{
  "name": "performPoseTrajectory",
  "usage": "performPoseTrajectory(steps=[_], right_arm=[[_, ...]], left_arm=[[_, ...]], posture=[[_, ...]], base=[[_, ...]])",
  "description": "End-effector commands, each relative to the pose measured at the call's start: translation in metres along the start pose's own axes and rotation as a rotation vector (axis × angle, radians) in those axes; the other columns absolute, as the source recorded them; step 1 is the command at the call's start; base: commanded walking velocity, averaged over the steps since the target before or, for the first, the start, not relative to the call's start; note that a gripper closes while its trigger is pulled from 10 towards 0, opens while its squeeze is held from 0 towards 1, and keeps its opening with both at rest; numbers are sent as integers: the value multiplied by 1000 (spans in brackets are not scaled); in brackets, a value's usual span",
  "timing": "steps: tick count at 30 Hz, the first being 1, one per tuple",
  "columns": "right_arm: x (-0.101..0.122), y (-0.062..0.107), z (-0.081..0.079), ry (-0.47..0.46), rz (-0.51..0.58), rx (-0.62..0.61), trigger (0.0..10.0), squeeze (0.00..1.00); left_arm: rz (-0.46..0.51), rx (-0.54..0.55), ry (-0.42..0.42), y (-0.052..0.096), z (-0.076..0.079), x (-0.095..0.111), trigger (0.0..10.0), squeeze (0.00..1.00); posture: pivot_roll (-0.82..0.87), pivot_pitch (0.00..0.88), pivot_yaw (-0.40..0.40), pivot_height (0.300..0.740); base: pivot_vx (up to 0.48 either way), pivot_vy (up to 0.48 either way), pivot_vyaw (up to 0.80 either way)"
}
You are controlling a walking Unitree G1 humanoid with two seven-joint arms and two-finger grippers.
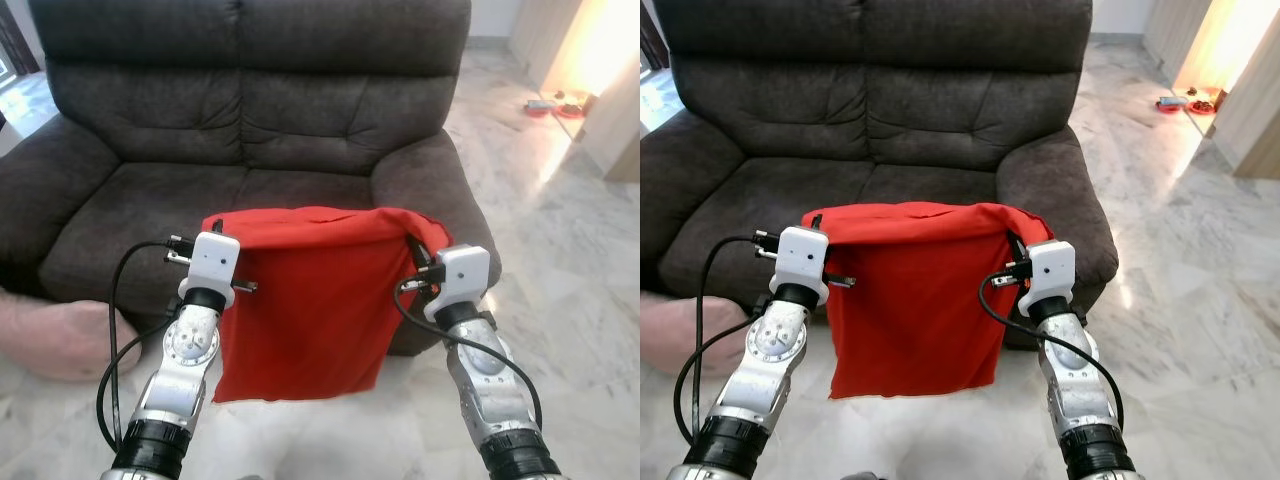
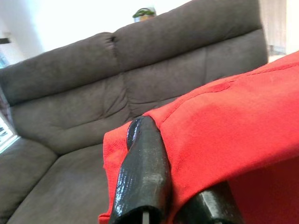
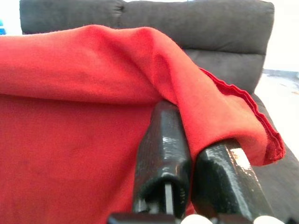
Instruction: Move the pillow to the sofa from floor
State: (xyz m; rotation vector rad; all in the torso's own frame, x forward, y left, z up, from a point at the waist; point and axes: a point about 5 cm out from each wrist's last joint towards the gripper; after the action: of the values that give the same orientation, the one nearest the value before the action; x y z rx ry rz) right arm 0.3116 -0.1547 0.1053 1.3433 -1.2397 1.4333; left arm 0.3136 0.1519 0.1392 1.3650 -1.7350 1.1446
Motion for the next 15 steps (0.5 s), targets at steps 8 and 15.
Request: performPoseTrajectory(steps=[8, 15], right_arm=[[15, -4, 0, 10, 72, 11, 10000, 0], [16, -5, -1, 13, 73, 20, 10000, 0]], left_arm=[[83, 33, 5, -6, -4, 16, 10000, 0], [83, 34, -10, -6, -4, 16, 10000, 0]], posture=[[133, 16, -26, 740], [130, 19, -29, 740]], base=[[0, 0, -445], [0, -174, 0]])
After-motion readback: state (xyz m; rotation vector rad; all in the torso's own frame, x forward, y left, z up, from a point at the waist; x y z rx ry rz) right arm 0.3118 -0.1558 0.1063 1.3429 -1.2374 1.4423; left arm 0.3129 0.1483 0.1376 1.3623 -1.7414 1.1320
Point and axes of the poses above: a point about 5 cm out from each wrist's last joint towards the gripper, its own y axis pointing back from the gripper into the wrist, its own x axis along the axis of the wrist's last joint, z = x × y, and after that the axes turned 7 degrees about -y, right-handed
